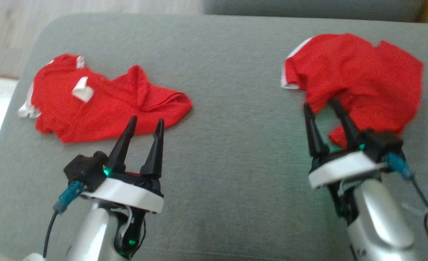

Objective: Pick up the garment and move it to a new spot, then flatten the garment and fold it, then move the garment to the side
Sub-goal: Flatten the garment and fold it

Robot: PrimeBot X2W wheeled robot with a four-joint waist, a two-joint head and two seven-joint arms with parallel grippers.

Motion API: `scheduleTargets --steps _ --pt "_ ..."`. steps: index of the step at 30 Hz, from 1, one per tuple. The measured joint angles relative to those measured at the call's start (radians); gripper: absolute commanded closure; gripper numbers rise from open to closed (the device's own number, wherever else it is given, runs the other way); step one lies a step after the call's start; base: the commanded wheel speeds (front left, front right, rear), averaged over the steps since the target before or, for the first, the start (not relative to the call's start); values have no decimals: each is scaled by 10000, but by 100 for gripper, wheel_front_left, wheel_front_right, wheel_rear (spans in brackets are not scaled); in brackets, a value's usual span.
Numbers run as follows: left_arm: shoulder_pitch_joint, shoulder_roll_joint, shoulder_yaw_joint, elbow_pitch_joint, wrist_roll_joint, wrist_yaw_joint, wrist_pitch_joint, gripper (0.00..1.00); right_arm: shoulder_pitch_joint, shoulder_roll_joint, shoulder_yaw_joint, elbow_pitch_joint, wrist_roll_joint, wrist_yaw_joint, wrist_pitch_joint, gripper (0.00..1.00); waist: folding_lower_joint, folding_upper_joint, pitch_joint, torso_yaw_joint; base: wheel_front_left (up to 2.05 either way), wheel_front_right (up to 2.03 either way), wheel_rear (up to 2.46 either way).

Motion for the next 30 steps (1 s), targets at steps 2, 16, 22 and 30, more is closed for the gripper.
scheduleTargets --steps 2,16,22,30 --pt "-112 -2 -186 -35 -326 0 0 0 -644 -8 -324 744 -167 0 341 0 0 0 179 312 0 0 0" --pt "-456 -31 -1024 -251 -1126 77 -2 0 -3998 -341 -2943 5055 -2982 0 2462 0 1 0 1181 2210 0 0 0" --pt "-455 -33 -1191 -295 -1131 119 0 0 -4601 -341 -3777 6046 -3542 0 2888 0 1 0 1301 2304 0 0 0" --pt "-491 -33 -1147 -295 -1124 157 -2 0 -5013 -295 -3716 6916 -3739 0 1996 100 1 0 1248 1901 0 0 0"
